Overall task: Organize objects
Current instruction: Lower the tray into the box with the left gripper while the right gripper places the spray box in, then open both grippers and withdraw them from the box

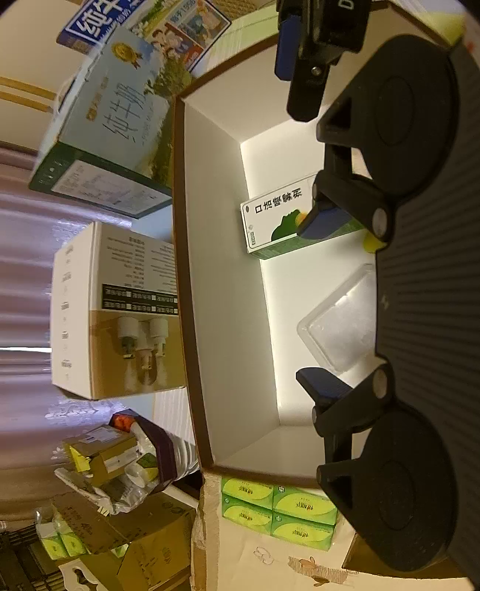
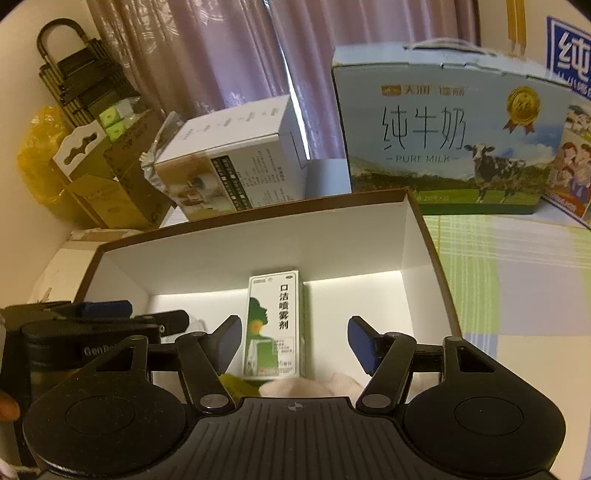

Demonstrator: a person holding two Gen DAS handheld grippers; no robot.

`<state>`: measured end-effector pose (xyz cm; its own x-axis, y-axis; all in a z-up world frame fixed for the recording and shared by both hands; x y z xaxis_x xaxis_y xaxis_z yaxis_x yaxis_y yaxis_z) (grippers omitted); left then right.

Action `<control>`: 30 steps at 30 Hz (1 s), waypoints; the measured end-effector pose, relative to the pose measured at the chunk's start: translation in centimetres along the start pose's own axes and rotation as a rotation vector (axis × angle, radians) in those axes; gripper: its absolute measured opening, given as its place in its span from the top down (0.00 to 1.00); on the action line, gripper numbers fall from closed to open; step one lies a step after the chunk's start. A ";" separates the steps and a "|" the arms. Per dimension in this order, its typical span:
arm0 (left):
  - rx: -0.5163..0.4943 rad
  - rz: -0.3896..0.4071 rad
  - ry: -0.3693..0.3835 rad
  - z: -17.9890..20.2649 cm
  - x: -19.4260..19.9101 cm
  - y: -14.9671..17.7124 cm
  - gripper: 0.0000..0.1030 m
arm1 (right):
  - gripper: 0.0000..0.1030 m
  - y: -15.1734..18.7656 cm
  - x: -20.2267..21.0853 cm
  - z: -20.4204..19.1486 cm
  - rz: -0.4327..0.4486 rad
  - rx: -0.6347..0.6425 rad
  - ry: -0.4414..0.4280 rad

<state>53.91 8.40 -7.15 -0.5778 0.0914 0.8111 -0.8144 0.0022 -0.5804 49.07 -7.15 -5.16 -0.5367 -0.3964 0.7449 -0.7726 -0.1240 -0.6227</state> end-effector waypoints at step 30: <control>0.048 0.174 -0.005 0.9 16.7 9.2 0.25 | 0.41 7.4 12.3 -3.8 0.105 0.032 -0.072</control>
<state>36.69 9.05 1.10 -0.7103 0.0817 0.6991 -0.7037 -0.0605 -0.7079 35.50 -9.51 0.34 -0.5874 -0.4728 0.6569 -0.7015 -0.1073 -0.7045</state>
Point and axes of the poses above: each gripper's, at about its wrist camera, not at the fingertips, and x roughly against the way its jaws point, z to its right, y to its underside, the point moved 2 cm from there along -x, roughly the way its jaws point, and after that the axes turned 1 degree about x, right-handed, at the moved point
